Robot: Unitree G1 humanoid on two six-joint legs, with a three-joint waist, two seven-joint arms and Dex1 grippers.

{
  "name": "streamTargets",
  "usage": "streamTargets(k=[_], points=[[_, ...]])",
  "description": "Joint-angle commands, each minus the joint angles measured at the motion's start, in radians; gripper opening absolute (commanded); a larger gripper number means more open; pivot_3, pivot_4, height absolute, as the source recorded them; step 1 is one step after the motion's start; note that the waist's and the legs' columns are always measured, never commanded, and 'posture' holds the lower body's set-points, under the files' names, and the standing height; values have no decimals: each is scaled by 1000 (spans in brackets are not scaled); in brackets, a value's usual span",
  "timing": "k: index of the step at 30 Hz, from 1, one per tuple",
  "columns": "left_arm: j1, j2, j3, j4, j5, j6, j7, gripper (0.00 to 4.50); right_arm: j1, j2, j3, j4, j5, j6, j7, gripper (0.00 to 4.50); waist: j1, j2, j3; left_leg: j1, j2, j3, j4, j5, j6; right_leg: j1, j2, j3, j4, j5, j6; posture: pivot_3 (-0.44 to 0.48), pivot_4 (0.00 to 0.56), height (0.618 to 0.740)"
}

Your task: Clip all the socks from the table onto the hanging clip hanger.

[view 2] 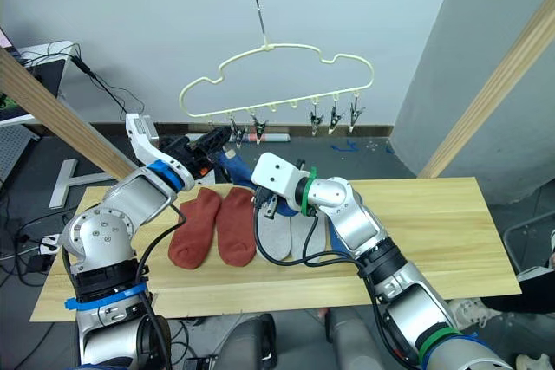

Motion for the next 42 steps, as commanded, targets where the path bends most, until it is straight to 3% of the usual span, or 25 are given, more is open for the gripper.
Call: streamTargets(k=[1,6,8,11,15,21,25,28,36,42], points=[[0,17,20,-21,-29,7,3,2910,-21,11,-16,-32,9,-11,-5,0,7,0,0,0,0,0,0,0,0,0,0,0,0,0,0,23,276,740],[26,53,56,-61,-87,46,-2,4464,-14,27,-33,-15,34,-1,-1,0,19,0,0,-1,0,0,0,0,0,-1,0,0,0,0,0,32,280,740],[38,73,71,-71,-110,59,-1,4464,-6,43,-49,-11,62,18,6,0,21,0,0,-1,0,0,0,0,0,-1,-1,0,0,0,0,36,282,740],[69,110,100,-87,-155,78,-8,4500,11,86,-91,-20,136,94,15,759,23,0,0,-1,1,0,0,0,0,-1,-1,-1,0,0,-1,44,283,740],[103,146,98,-107,-156,64,-12,4500,23,136,-145,-47,225,226,10,2122,32,0,0,-2,1,-1,0,0,0,-1,-2,-2,0,1,-1,60,282,740],[209,201,20,-226,-75,8,-79,4500,45,101,-126,-75,221,242,20,4306,44,0,0,-3,0,-1,0,0,0,-2,-2,-3,-1,1,-1,61,280,740],[285,255,-140,-315,104,-129,-168,4500,106,28,-144,-140,210,243,12,4479,47,0,0,-6,0,-1,0,0,0,-4,-2,-3,-1,1,-2,60,280,740],[302,230,-228,-335,212,-245,-190,4500,160,-27,-175,-211,232,249,14,4479,56,0,0,-7,-1,-1,0,0,0,-4,-2,-2,-2,0,-2,51,280,740],[247,113,-398,-223,479,-509,-195,2022,285,-137,-314,-478,393,309,45,4500,64,0,0,-10,-1,0,1,0,0,-8,0,-1,-2,0,-1,6,279,740],[207,18,-458,-126,588,-624,-180,2022,295,-179,-367,-600,500,388,40,4500,54,0,0,-10,-1,0,1,0,0,-8,1,-2,-1,0,-1,-23,277,740]])
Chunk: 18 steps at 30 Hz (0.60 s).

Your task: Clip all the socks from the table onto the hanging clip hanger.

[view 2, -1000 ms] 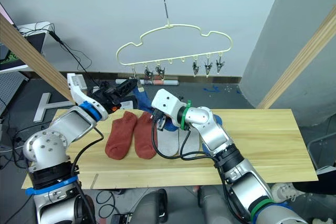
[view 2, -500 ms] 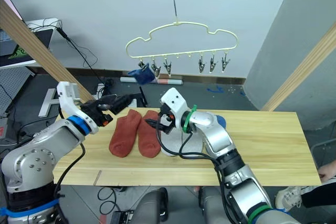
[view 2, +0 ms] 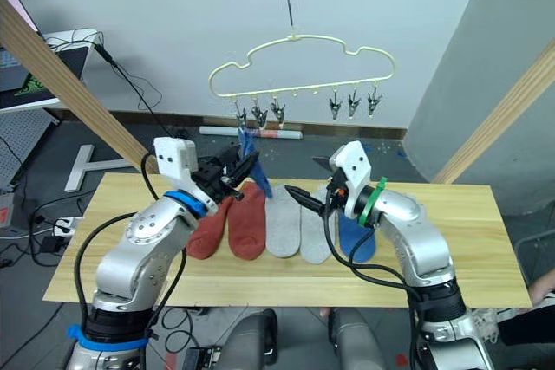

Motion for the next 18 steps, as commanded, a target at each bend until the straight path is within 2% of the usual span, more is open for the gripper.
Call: streamTargets(k=[1,7,12,18], points=[[-42,-60,-25,52,70,-84,29,2022,-13,-14,-43,-97,73,40,-11,4500,-6,0,0,0,0,0,1,0,0,0,0,0,0,0,0,-30,276,740],[-103,-116,-19,163,143,-159,47,2022,-44,-31,-53,-110,96,56,-41,4500,-15,0,0,-3,0,0,5,0,0,0,0,-1,1,0,1,-40,279,740],[-182,-158,-3,319,215,-260,99,2022,-69,-39,-62,-108,107,58,-62,4500,-15,0,0,-5,-1,0,8,0,1,0,0,-3,2,0,1,-51,274,740],[-228,-172,10,399,237,-323,99,2022,-85,-49,-77,-120,128,72,-79,4500,-15,0,0,-6,0,-1,10,0,1,0,0,-8,2,1,1,-70,268,740]])
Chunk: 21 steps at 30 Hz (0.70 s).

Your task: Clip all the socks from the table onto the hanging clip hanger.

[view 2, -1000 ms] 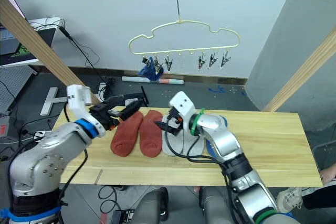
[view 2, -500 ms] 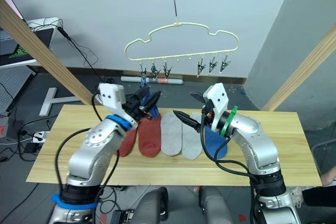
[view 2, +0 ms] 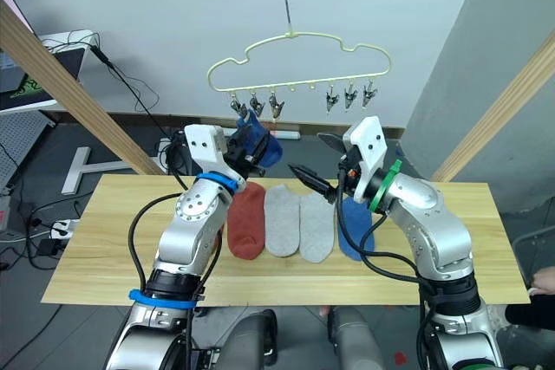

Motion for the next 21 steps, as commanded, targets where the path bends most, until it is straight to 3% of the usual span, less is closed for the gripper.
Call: streamTargets(k=[1,21], points=[[-29,-10,19,13,16,-55,4,2022,-21,-10,-25,-52,32,-2,-14,4500,0,0,0,0,0,0,0,0,0,0,0,0,0,0,0,-70,268,740],[-173,-30,22,193,112,-205,34,2022,-38,-42,-23,-86,80,22,-48,4500,-1,0,0,-1,0,-6,5,0,0,2,0,-8,3,0,0,-85,251,740]])
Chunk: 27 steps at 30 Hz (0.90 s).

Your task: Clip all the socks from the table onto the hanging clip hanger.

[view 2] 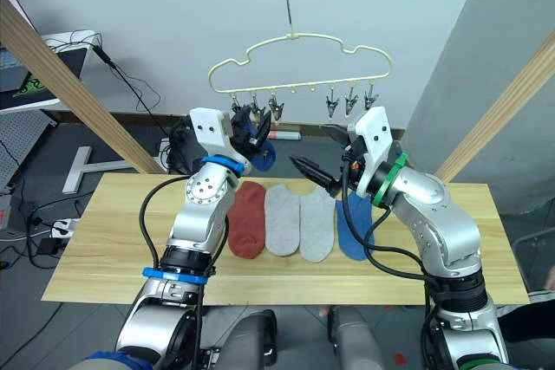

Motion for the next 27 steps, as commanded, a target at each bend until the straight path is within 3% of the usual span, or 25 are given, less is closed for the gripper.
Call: streamTargets(k=[1,27], points=[[-25,3,0,-3,30,-42,15,2022,-11,-12,-17,-54,25,-7,-3,4500,0,0,0,0,0,0,0,0,0,0,0,0,0,0,0,-85,251,740],[-42,10,14,36,57,-67,19,2022,-8,-29,-17,-67,58,9,-33,4500,-2,0,0,1,0,-1,3,0,0,0,0,-1,8,0,-1,-88,243,740]])
